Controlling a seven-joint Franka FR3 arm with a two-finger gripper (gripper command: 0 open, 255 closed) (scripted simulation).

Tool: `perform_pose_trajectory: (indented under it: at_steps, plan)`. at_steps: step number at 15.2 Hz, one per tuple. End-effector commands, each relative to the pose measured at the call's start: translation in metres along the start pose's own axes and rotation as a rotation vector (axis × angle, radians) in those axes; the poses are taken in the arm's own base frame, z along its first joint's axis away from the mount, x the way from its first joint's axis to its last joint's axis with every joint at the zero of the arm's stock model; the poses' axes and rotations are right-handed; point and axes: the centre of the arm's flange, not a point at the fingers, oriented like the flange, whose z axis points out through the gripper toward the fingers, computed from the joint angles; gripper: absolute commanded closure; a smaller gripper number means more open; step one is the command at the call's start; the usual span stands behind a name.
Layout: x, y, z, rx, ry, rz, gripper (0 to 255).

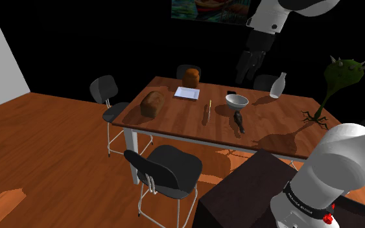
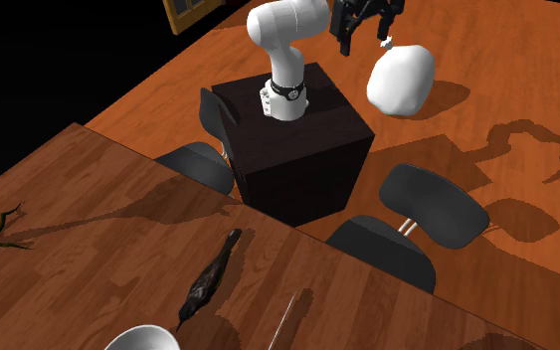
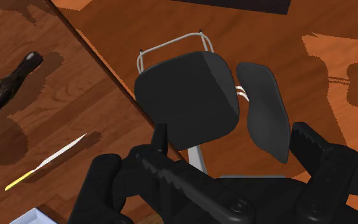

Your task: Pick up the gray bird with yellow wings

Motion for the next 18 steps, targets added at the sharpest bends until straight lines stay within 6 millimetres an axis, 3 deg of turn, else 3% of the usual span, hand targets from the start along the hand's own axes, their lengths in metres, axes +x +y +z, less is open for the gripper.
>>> perform_pose_trajectory:
  at_steps: [1, 18]
  plan:
    - [0.000, 0.000, 0.000, 0.000, 0.000, 0.000, 0]
    - [0.077, 0.143, 0.146, -0.062, -0.007, 0.265, 0]
